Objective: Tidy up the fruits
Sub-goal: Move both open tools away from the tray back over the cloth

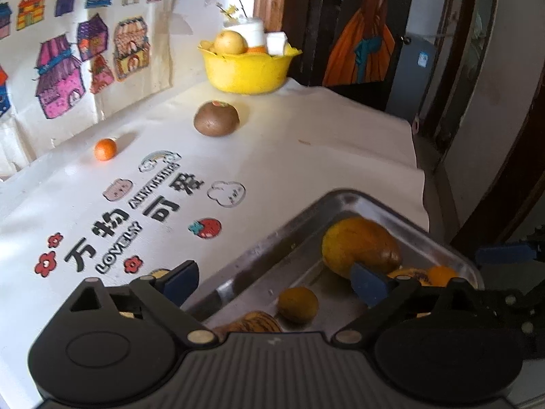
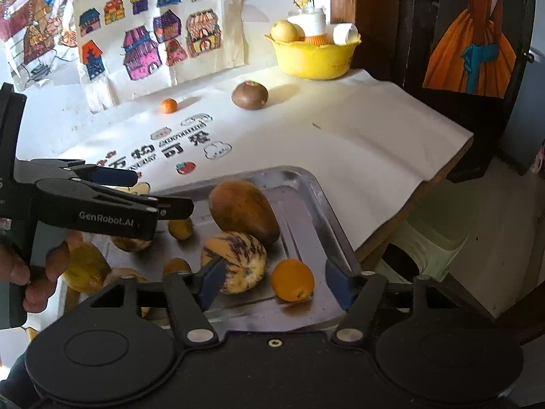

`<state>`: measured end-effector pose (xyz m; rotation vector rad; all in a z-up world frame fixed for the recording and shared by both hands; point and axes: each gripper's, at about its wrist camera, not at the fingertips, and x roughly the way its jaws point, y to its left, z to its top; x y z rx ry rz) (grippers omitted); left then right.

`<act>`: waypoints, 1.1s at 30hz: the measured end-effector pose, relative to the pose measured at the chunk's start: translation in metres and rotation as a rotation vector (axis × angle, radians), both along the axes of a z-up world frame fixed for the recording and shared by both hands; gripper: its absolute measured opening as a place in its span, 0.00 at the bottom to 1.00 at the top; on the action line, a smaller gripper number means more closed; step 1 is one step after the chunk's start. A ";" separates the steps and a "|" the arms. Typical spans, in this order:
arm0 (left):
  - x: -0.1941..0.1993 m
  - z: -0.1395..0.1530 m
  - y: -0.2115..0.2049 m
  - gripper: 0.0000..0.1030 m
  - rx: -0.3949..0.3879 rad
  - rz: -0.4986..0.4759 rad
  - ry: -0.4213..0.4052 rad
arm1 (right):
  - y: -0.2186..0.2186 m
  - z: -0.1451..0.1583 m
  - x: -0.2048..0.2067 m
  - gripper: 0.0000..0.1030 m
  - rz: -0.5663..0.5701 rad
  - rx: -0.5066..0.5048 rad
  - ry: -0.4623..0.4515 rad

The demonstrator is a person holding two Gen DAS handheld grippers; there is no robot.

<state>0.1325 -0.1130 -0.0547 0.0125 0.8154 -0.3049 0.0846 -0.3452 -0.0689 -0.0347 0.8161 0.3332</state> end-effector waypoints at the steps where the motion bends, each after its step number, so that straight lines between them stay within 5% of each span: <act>1: 0.000 0.003 0.002 0.96 -0.006 0.006 -0.004 | 0.001 0.003 -0.001 0.76 0.002 0.004 -0.006; 7: 0.001 0.018 0.017 0.99 -0.017 0.046 -0.027 | 0.009 0.024 -0.006 0.94 0.017 0.032 -0.056; 12: 0.003 0.029 0.037 0.99 -0.026 0.094 -0.041 | 0.019 0.034 -0.003 0.99 0.034 0.074 -0.060; 33: 0.001 0.072 0.098 0.99 -0.039 0.217 -0.125 | 0.071 0.093 0.006 0.99 0.137 0.087 -0.168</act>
